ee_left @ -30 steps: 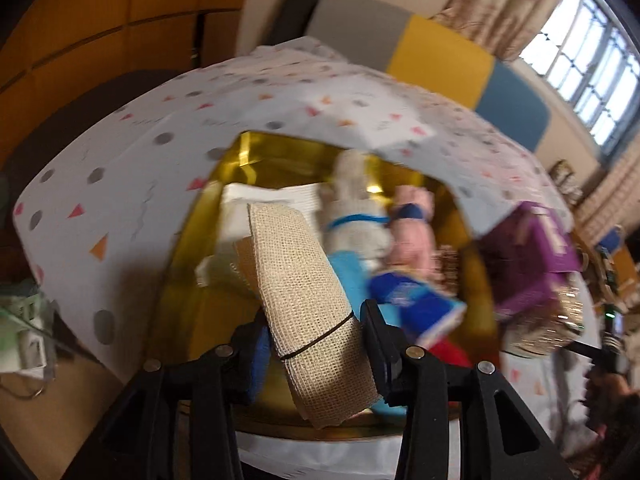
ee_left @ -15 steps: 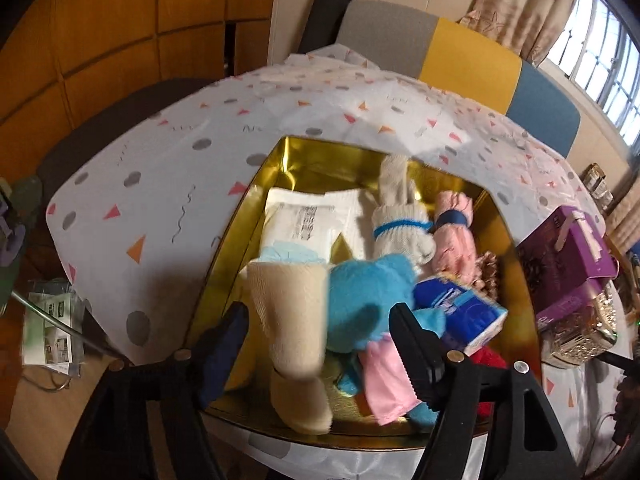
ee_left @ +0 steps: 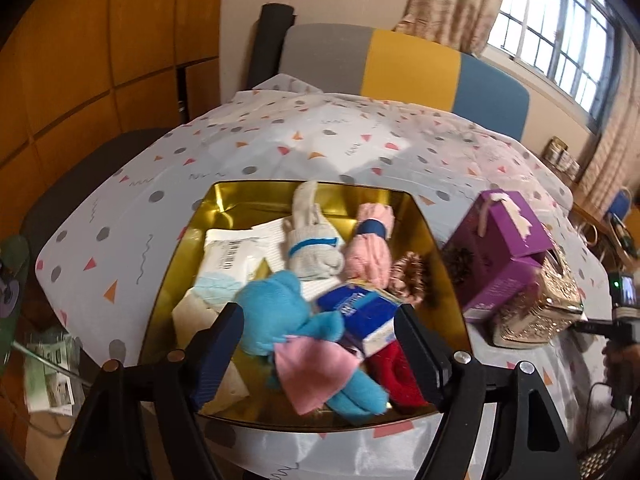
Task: Organize soft objects
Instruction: 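Withdraw the left tool from the tray while the right tool holds the sponge, then carry the white sponge into the gold tray and open the right tool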
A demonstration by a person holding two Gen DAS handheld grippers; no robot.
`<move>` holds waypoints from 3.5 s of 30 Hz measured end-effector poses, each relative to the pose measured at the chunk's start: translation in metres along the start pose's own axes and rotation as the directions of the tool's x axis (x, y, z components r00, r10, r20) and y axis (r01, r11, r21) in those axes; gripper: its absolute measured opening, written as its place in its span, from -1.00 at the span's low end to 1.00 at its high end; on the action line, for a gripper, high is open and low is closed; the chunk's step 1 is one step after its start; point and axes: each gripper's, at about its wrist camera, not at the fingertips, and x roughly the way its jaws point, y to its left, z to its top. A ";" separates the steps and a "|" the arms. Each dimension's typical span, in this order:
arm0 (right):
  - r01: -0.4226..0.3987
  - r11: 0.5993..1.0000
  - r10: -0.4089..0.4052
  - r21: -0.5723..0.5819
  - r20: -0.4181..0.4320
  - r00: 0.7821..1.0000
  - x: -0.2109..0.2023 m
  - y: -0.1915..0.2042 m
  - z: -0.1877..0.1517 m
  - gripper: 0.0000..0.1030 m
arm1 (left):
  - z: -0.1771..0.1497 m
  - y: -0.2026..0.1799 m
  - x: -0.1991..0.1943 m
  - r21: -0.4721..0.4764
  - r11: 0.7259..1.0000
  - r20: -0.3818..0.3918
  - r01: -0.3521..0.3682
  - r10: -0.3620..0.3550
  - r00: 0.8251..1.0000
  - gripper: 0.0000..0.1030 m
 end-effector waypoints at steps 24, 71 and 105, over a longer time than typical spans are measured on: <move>-0.049 0.997 0.050 0.053 -0.018 0.999 -0.001 -0.008 0.003 0.25 | -0.016 -0.064 -0.001 0.161 0.984 -0.040 0.078 -0.073 0.997 0.52; -0.479 0.845 0.533 -0.239 0.286 0.796 -0.189 0.205 0.107 0.23 | -0.018 -0.020 -0.007 0.075 0.992 -0.029 0.102 -0.100 0.995 0.56; -0.500 0.711 0.562 -0.495 -0.029 0.827 -0.128 0.375 -0.024 0.36 | -0.024 0.061 -0.001 -0.096 0.994 -0.015 -0.047 0.045 0.999 0.59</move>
